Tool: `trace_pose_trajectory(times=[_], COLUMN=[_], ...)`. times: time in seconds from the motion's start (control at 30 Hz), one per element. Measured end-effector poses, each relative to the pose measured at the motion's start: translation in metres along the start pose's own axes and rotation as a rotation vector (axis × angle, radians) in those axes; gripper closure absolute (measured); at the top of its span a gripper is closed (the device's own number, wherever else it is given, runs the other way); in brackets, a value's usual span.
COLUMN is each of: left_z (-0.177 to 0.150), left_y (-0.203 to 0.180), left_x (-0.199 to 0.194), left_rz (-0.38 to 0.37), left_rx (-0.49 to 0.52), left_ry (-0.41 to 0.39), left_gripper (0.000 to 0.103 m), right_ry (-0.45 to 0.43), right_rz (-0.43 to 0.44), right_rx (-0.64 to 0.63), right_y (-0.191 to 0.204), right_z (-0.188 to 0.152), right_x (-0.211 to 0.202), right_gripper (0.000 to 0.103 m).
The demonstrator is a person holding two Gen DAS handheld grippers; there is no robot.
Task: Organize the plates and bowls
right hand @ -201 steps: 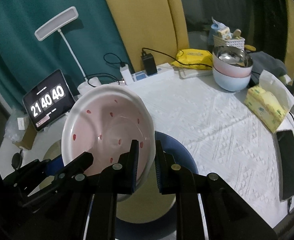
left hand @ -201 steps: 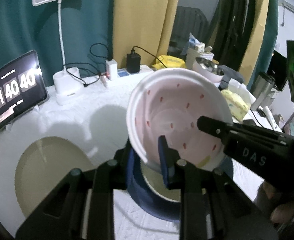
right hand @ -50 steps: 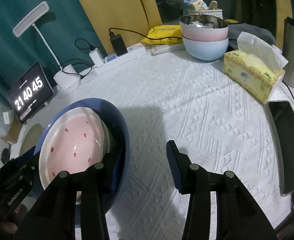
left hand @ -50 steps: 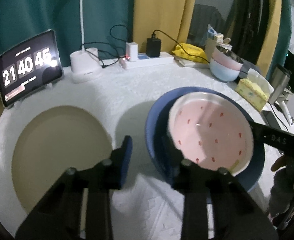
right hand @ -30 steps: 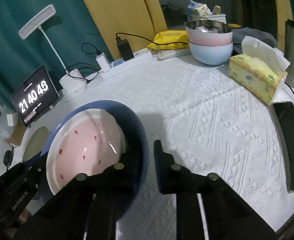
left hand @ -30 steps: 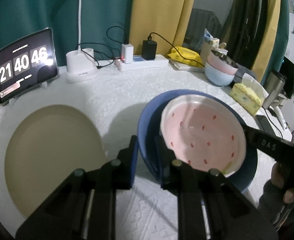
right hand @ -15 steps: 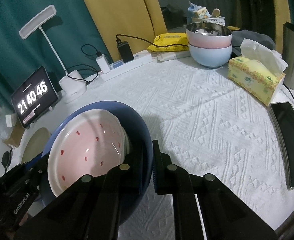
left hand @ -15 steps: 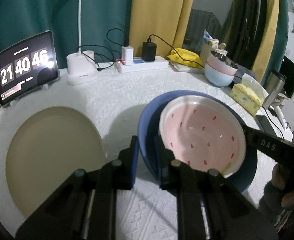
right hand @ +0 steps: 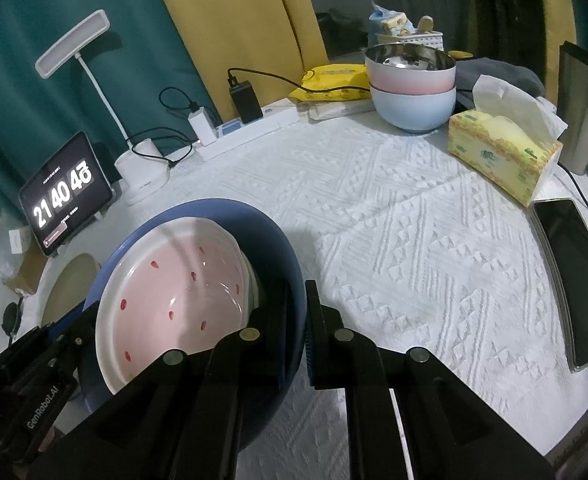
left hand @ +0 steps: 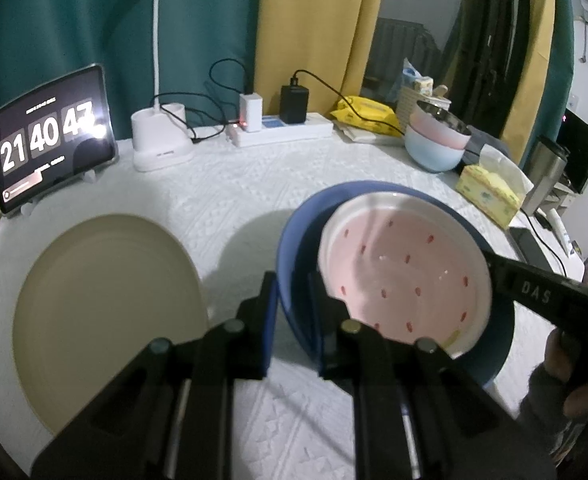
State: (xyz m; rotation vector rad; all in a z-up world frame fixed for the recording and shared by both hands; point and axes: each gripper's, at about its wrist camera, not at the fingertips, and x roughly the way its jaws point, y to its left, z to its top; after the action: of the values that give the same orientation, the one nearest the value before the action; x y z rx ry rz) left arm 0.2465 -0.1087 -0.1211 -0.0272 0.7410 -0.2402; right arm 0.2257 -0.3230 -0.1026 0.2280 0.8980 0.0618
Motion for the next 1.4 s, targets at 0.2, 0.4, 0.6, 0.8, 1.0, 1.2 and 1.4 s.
trace_pose_trajectory(times=[0.2,0.4,0.6,0.8,1.0,1.2,1.4], left_z=[0.000,-0.001,0.000,0.001,0.004,0.009,0.012], left_y=[-0.002,-0.003,-0.003,-0.003,-0.003,-0.001,0.005], left_x=[0.000,0.000,0.000,-0.004,-0.009,-0.016,-0.024], left_rz=[-0.001,-0.005,-0.011,-0.015,-0.018,-0.018,-0.021], left_rx=[0.002,0.008,0.011,0.014,0.014,0.012,0.002], left_ry=[0.001,0.004,-0.004,-0.016,-0.027,-0.047,-0.063], left_gripper=[0.089,0.089,0.090,0.090,0.090,0.090,0.090], right_ry=[0.000,-0.002,-0.005,-0.017,-0.031,-0.045,-0.059], right_rz=[0.000,-0.003,-0.004,-0.004,-0.002,0.002,0.007], right_rx=[0.004,0.009,0.014,0.017,0.019,0.014,0.005], right_y=[-0.001,-0.001,-0.001,0.001,0.004,0.008,0.016], right_z=[0.000,0.000,0.001,0.002,0.005,0.009,0.014], right_x=[-0.001,-0.004,-0.005,-0.009,-0.014,-0.019,-0.026], right_gripper=[0.092,0.092,0.093,0.093,0.093,0.093,0.093])
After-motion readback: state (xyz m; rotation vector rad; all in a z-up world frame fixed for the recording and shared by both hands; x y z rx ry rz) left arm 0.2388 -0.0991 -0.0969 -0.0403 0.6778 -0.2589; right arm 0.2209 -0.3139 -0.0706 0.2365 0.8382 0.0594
